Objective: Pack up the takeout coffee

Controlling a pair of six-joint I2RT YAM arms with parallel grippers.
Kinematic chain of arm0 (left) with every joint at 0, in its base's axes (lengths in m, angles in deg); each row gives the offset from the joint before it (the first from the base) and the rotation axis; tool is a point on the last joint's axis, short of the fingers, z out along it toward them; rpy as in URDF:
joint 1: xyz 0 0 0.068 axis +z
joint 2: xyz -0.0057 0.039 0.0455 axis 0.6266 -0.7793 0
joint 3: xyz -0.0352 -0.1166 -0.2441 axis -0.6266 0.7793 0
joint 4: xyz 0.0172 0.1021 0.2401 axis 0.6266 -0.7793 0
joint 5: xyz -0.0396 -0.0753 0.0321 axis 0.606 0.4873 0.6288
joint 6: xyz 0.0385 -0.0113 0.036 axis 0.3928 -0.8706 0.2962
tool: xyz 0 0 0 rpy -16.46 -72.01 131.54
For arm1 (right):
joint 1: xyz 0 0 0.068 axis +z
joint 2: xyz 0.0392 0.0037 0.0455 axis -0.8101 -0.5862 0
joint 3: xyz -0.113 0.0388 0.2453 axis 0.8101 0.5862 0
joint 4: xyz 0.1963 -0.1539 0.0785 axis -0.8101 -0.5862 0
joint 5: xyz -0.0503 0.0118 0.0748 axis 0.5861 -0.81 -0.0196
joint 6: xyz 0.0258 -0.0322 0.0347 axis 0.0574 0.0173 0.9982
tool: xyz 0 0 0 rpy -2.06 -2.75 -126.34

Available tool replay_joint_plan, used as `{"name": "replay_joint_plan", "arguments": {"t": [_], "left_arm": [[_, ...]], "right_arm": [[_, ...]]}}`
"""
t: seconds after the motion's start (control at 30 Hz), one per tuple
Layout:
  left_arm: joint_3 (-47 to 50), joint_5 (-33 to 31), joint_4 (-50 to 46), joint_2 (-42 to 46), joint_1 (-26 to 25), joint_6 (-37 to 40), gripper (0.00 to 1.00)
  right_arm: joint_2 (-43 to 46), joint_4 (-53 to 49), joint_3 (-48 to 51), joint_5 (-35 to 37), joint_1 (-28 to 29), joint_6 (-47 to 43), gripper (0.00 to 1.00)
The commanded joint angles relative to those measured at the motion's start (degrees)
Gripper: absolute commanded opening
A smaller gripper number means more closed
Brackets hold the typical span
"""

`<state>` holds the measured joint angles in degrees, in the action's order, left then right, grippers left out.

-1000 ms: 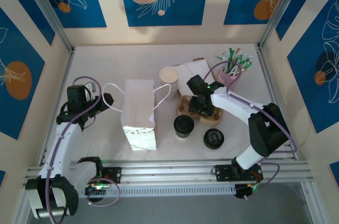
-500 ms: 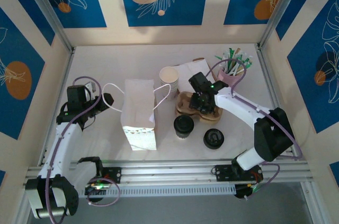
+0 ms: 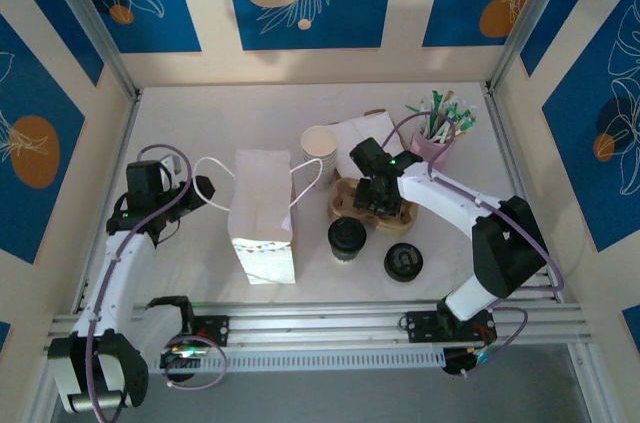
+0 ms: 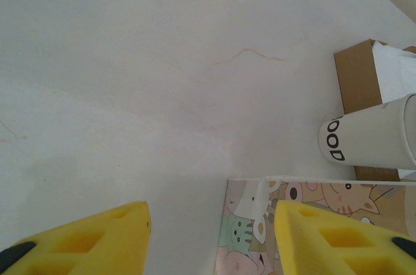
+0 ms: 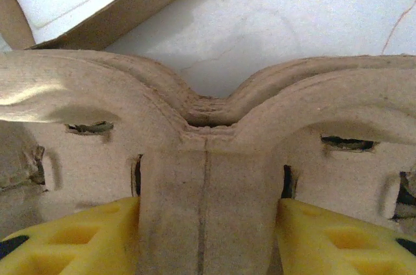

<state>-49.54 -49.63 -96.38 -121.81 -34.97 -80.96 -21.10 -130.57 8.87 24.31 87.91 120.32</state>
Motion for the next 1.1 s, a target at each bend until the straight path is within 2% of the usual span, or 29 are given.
{"name": "replay_joint_plan", "arguments": {"t": [0.0, 0.07, 0.1, 0.17, 0.2, 0.27, 0.4, 0.57, 0.73, 0.87, 1.0, 1.07], "left_arm": [[-0.34, -0.07, -0.09, 0.35, -0.5, 0.87, 0.53], [-0.46, 0.23, 0.05, 0.06, -0.5, 0.86, 0.53], [-0.6, 0.25, -0.1, -0.05, -0.5, 0.98, 0.53], [-0.64, 0.13, -0.42, -0.06, -0.52, 1.04, 0.53], [-0.6, 0.04, -0.35, 0.05, -0.5, 1.03, 0.53], [-0.4, 0.09, 0.17, 0.14, -0.5, 0.86, 0.53], [-0.64, 0.23, -0.26, -0.23, -0.5, 0.91, 0.53], [-0.58, 0.21, -0.22, -0.16, -0.5, 1.02, 0.53], [-0.54, 0.17, -0.13, -0.06, -0.5, 1.02, 0.53], [-0.53, 0.3, -0.08, -0.19, -0.5, 0.98, 0.53], [-0.48, 0.29, -0.04, -0.04, -0.5, 0.95, 0.53], [-0.47, 0.29, 0.05, -0.17, -0.5, 0.94, 0.53]], "right_arm": [[-0.54, -1.59, -1.77, -0.1, 0.56, 0.87, 0.58], [0.41, 2.69, 0.51, -5.67, -0.73, 0.42, 0.58], [0.69, 2.71, 0.77, -5.19, -0.68, 0.75, 0.58], [0.08, -2.1, -1.16, 1.79, 0.66, 2.01, 0.58], [-0.02, -2.59, -1.85, 1.59, 0.76, 1.87, 0.58], [1.35, 1.7, 0.24, -3.48, -0.38, 0.65, 0.58], [-0.08, -3.37, -2.4, 3.85, 1.42, 0.61, 0.53], [0.17, -1.56, -1.86, 2.28, 1.53, -0.41, 0.41], [2.55, -0.99, -1.14, 2.0, 1.13, 0.79, 0.42], [5.77, 1.98, 1.39, -3.65, -1.35, 2.15, 0.42], [6.58, -1.88, 0.19, 2.25, -0.31, 2.33, 0.43], [6.95, -0.12, 1.05, -1.94, -1.49, 1.61, 0.44]]}}
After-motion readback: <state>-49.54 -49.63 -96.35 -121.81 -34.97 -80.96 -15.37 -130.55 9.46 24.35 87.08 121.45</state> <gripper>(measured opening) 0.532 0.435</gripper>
